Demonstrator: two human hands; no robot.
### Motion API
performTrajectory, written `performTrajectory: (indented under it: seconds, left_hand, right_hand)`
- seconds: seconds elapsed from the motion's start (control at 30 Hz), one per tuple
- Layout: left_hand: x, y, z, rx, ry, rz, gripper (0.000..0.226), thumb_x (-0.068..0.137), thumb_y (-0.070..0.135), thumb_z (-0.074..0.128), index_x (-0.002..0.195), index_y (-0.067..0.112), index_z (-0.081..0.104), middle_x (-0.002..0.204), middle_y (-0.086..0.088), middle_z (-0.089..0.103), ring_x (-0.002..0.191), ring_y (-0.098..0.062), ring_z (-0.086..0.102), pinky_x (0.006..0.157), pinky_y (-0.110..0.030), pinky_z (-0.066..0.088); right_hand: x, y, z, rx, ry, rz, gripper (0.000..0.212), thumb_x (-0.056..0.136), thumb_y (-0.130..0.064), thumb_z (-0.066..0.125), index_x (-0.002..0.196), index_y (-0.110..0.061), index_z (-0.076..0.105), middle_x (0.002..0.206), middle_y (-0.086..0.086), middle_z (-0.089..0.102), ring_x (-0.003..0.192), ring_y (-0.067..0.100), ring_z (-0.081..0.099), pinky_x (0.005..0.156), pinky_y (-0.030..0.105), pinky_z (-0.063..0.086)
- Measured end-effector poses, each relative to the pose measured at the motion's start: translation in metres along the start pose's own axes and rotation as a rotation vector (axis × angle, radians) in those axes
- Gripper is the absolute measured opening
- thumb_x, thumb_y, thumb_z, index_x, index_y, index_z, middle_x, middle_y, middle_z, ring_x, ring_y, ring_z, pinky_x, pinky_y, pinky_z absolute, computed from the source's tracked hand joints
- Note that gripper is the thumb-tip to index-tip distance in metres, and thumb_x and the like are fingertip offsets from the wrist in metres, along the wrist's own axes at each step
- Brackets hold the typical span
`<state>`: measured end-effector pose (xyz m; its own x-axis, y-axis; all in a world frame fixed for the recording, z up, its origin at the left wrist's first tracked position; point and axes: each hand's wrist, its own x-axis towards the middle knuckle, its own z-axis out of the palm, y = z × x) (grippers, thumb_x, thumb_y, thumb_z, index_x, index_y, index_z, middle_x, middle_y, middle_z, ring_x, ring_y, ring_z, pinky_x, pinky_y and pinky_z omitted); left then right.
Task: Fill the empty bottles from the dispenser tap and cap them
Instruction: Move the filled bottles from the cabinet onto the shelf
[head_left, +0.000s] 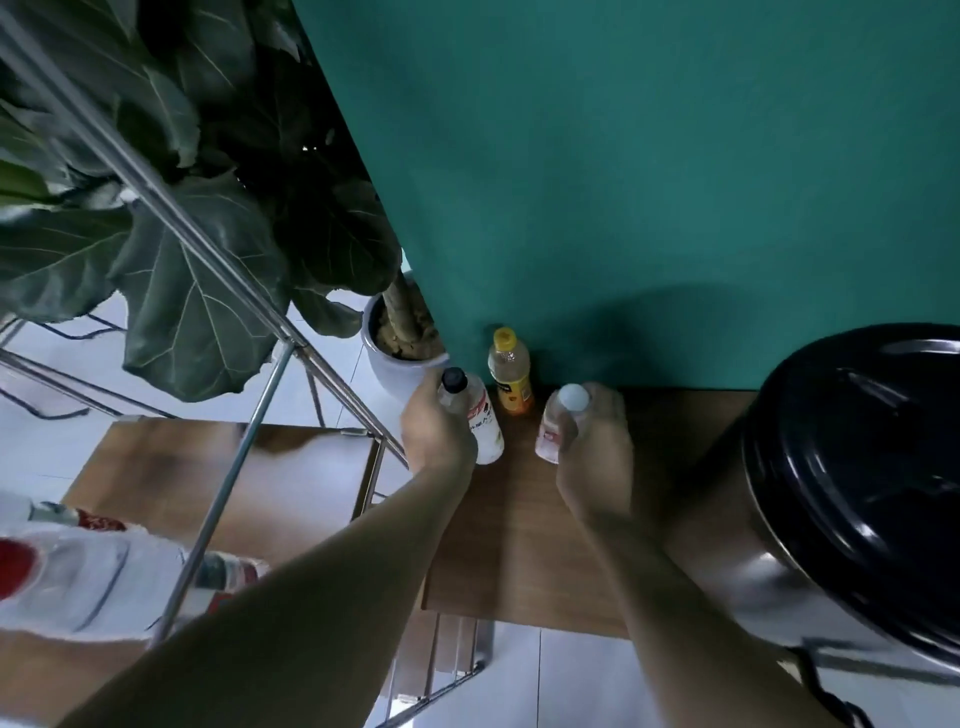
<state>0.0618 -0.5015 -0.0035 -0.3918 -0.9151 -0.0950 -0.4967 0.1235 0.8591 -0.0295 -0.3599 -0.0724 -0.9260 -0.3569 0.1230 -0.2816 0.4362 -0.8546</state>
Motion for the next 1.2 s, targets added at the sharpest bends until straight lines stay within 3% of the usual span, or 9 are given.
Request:
performTrajectory:
  seconds: [0.13, 0.23, 0.37, 0.53, 0.77, 0.9, 1.0, 1.13, 1.2]
  left_hand:
    - [-0.068, -0.002, -0.022, 0.027, -0.087, 0.058, 0.03, 0.108, 0.011, 0.063, 0.128, 0.032, 0.07, 0.108, 0.013, 0.073, 0.105, -0.012, 0.065, 0.086, -0.035, 0.053]
    - [-0.112, -0.002, -0.043, -0.006, -0.17, -0.01, 0.034, 0.112, 0.022, 0.063, 0.144, 0.034, 0.065, 0.127, 0.011, 0.075, 0.12, -0.013, 0.068, 0.106, -0.042, 0.059]
    - [-0.168, 0.004, -0.083, -0.053, -0.251, 0.011, 0.041, 0.114, 0.027, 0.063, 0.154, 0.035, 0.059, 0.144, 0.016, 0.069, 0.135, -0.013, 0.064, 0.119, -0.045, 0.054]
    - [-0.211, 0.015, -0.156, -0.028, -0.384, 0.145, 0.044, 0.115, 0.028, 0.061, 0.156, 0.041, 0.054, 0.15, 0.018, 0.066, 0.141, -0.005, 0.06, 0.121, -0.035, 0.05]
    - [-0.247, 0.036, -0.267, 0.031, -0.467, 0.364, 0.038, 0.113, 0.025, 0.064, 0.15, 0.034, 0.059, 0.128, 0.024, 0.073, 0.122, 0.007, 0.066, 0.106, -0.022, 0.053]
    - [-0.272, 0.046, -0.33, -0.033, -0.546, 0.42, 0.03, 0.112, 0.024, 0.065, 0.136, 0.042, 0.06, 0.116, 0.049, 0.065, 0.115, 0.019, 0.062, 0.094, -0.004, 0.043]
    - [-0.282, 0.039, -0.364, -0.072, -0.601, 0.42, 0.033, 0.112, 0.018, 0.067, 0.132, 0.043, 0.062, 0.116, 0.042, 0.069, 0.113, 0.013, 0.067, 0.092, -0.006, 0.046]
    - [-0.283, 0.028, -0.404, -0.129, -0.641, 0.412, 0.031, 0.111, 0.021, 0.069, 0.132, 0.042, 0.066, 0.116, 0.033, 0.074, 0.113, 0.006, 0.07, 0.095, -0.014, 0.053]
    - [-0.276, 0.018, -0.426, -0.141, -0.635, 0.432, 0.03, 0.11, 0.022, 0.071, 0.134, 0.039, 0.067, 0.118, 0.029, 0.075, 0.114, 0.0, 0.071, 0.098, -0.024, 0.057]
  right_hand:
    - [-0.055, -0.028, -0.044, 0.007, -0.108, 0.08, 0.038, 0.112, -0.032, 0.063, 0.146, -0.018, 0.057, 0.128, 0.0, 0.068, 0.112, 0.022, 0.068, 0.088, 0.031, 0.05]
    - [-0.097, -0.053, -0.076, -0.044, -0.137, 0.035, 0.039, 0.111, -0.032, 0.063, 0.149, -0.023, 0.055, 0.135, -0.002, 0.072, 0.117, 0.018, 0.07, 0.088, 0.021, 0.047]
    - [-0.148, -0.091, -0.116, -0.08, -0.159, 0.036, 0.042, 0.109, -0.045, 0.061, 0.149, -0.032, 0.054, 0.134, -0.008, 0.073, 0.116, 0.014, 0.072, 0.093, 0.033, 0.061]
    - [-0.216, -0.142, -0.149, -0.037, -0.144, 0.046, 0.038, 0.108, -0.042, 0.064, 0.145, -0.036, 0.059, 0.127, -0.014, 0.072, 0.115, 0.009, 0.07, 0.096, 0.034, 0.06]
    - [-0.303, -0.228, -0.171, 0.022, -0.1, 0.07, 0.031, 0.107, -0.036, 0.068, 0.133, -0.05, 0.059, 0.119, -0.025, 0.07, 0.114, 0.003, 0.067, 0.094, 0.034, 0.058]
    - [-0.35, -0.267, -0.175, 0.062, -0.045, 0.053, 0.026, 0.107, -0.048, 0.066, 0.133, -0.045, 0.064, 0.114, -0.025, 0.072, 0.108, 0.002, 0.07, 0.09, 0.031, 0.057]
    - [-0.38, -0.286, -0.177, 0.009, -0.021, 0.038, 0.042, 0.103, -0.058, 0.062, 0.14, -0.04, 0.064, 0.12, -0.02, 0.074, 0.112, 0.005, 0.07, 0.093, 0.033, 0.056]
    - [-0.41, -0.316, -0.173, -0.076, 0.009, 0.011, 0.049, 0.099, -0.061, 0.063, 0.141, -0.037, 0.065, 0.121, -0.019, 0.075, 0.11, 0.004, 0.07, 0.089, 0.013, 0.05]
    - [-0.421, -0.329, -0.16, -0.075, 0.017, 0.006, 0.046, 0.099, -0.057, 0.068, 0.14, -0.036, 0.067, 0.12, -0.02, 0.076, 0.109, 0.002, 0.07, 0.089, 0.013, 0.05]
